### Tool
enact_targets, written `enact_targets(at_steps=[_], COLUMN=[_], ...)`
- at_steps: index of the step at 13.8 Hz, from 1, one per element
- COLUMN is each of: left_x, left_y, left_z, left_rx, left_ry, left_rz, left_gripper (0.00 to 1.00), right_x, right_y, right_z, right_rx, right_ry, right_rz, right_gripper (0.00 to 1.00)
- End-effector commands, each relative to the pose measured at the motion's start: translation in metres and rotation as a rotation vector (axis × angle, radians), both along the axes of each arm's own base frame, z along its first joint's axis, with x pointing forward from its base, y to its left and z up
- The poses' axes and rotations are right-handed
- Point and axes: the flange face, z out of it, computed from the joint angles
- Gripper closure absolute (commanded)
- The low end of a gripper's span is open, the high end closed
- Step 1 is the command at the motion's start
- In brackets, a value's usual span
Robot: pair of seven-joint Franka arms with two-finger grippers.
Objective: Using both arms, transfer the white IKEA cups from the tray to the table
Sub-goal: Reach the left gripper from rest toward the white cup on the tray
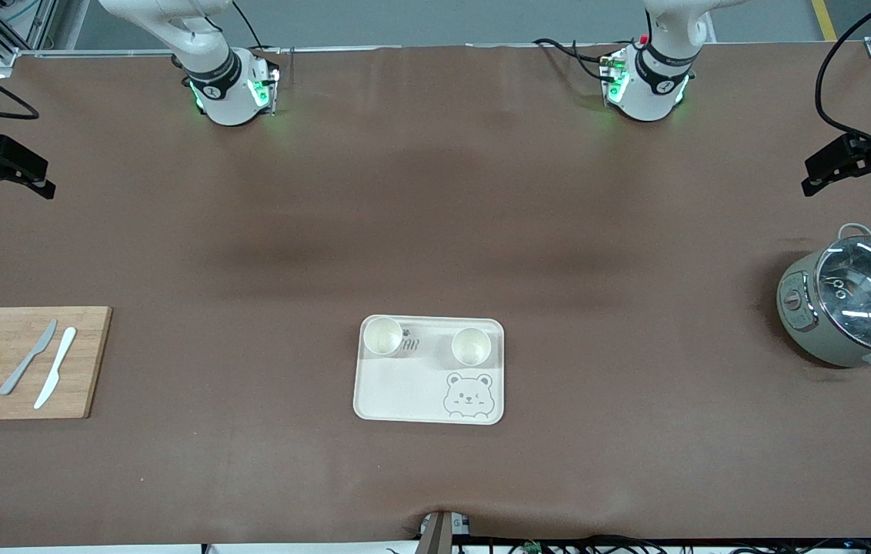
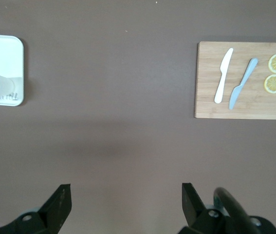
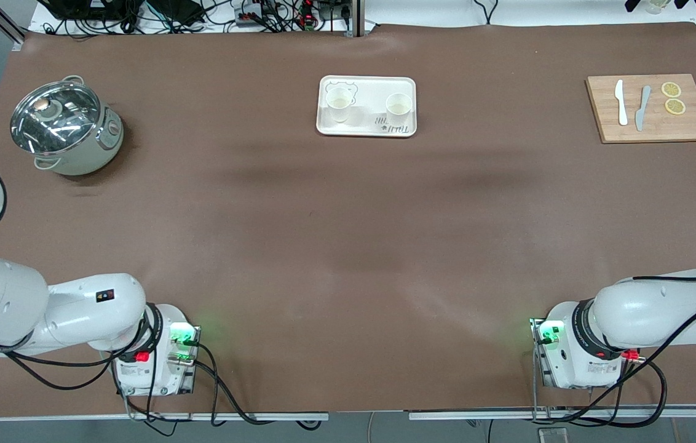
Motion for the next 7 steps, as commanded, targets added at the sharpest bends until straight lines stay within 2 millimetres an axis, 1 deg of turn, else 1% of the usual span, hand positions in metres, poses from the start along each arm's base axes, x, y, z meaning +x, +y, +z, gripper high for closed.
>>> enact_targets(at_steps=[1, 3, 6, 7], left_x=[0.001, 0.006, 0.02, 0.026], left_y=[0.005, 0.009, 0.007, 0.002], left_z=[0.006, -0.001, -0.009, -0.013], left_rx=[-0.012, -0.012, -0.026, -0.033], left_ry=[-0.006, 0.005, 0.006, -0.005], left_rz=[0.004, 0.004, 0.012, 0.005], left_gripper=[0.0, 0.0, 0.0, 0.0], right_x=[0.001, 0.001, 0.0, 0.0], right_y=[-0.008, -0.003, -0.008, -0.008], right_z=[0.002, 0.002, 0.001, 0.0], right_rx=[0.03, 0.026, 0.017, 0.017], right_ry=[-0.002, 0.001, 0.008, 0.012], right_rz=[-0.081, -0.097, -0.102, -0.104], right_gripper=[0.0, 0.0, 0.0, 0.0])
